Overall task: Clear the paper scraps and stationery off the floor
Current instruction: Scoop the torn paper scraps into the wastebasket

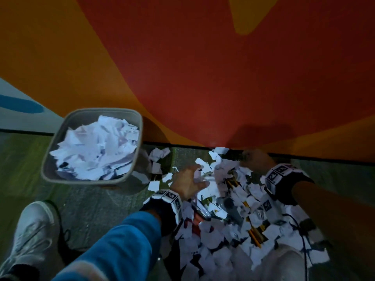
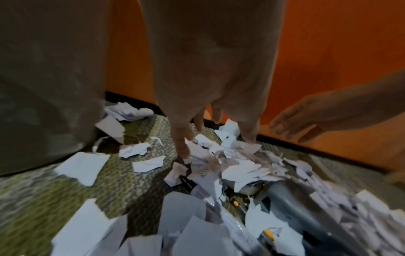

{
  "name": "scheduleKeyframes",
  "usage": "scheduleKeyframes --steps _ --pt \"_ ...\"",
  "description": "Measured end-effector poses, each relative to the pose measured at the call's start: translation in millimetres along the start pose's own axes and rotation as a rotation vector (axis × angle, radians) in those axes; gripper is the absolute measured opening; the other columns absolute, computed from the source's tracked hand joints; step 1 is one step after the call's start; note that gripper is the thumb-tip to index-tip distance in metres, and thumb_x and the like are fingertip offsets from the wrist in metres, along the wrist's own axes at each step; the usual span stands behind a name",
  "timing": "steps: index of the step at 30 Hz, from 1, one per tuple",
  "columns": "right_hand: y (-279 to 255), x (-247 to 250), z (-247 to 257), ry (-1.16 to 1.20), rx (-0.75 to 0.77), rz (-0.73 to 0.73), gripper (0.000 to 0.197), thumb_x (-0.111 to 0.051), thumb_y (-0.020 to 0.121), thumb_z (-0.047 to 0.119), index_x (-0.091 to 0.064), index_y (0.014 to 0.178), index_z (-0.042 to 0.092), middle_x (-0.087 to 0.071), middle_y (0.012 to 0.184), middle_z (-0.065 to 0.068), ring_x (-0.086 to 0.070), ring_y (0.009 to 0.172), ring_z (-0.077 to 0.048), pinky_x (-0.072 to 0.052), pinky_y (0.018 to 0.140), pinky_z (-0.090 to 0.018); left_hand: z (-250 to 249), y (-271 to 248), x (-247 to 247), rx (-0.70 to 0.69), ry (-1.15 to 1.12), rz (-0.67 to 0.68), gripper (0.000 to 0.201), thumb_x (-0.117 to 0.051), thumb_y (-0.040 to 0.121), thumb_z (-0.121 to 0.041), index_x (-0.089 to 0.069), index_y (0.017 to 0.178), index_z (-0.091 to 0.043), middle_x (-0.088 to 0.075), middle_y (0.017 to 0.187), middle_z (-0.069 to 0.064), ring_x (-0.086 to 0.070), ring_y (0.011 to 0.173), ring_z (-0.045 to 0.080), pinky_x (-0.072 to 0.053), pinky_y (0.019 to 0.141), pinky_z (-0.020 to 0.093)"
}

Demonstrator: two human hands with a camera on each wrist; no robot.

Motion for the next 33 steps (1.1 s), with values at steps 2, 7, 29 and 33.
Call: scheduleKeyframes --steps 2,7,29,33 --pt "10.4 -10.2 -9.2 0.122 0.007 0.031 0.026 -0.069 0.09 0.03 -0.06 0.11 0.016 -0.064 0.089 -0.005 -0.061 0.084 -0.023 -0.047 0.063 -0.027 1.0 22.5 -12.9 0.068 0.213 0.032 0.099 -0.068 0.067 -0.07 -0.038 0.149 -0.024 -0.046 0.144 0.008 -0.045 0.131 0.03 -0.043 0.104 0.048" --pt "37.6 -49.4 -21.7 0.024 -0.154 0.065 0.096 -0.055 0.08 0.076 -0.025 0.152 0.02 -0.027 0.156 -0.016 -0.029 0.141 -0.04 -0.03 0.112 -0.048 14.0 45.2 -43.6 0.172 0.55 0.113 0.103 -0.064 0.067 -0.077 -0.021 0.151 -0.037 -0.012 0.158 0.001 -0.008 0.143 0.039 -0.033 0.104 0.068" --pt "22.1 -42.2 46.5 0.055 0.241 0.055 0.015 -0.053 0.079 -0.007 -0.065 0.071 -0.011 -0.064 0.071 -0.031 -0.057 0.05 -0.026 -0.045 0.047 -0.031 66.8 -12.4 -12.7 0.114 -0.147 -0.247 0.029 -0.078 0.083 -0.012 -0.072 0.112 -0.015 -0.072 0.094 0.006 -0.064 0.075 0.014 -0.05 0.071 0.02" --pt "13.2 -70.7 57.2 -0.063 0.253 0.104 0.02 -0.055 0.081 -0.01 -0.066 0.07 0.001 -0.063 0.074 -0.017 -0.059 0.073 -0.021 -0.04 0.06 -0.02 73.1 -10.6 8.2 0.132 -0.057 -0.301 0.024 -0.06 0.094 -0.007 -0.07 0.115 -0.013 -0.073 0.093 0.01 -0.067 0.075 0.022 -0.054 0.069 0.029"
Point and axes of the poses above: each hand's wrist, its own y-axis towards the middle knuckle, its own x-axis out of the back of the hand, z = x × y, the point moved 4 cm from there along y, towards the middle knuckle
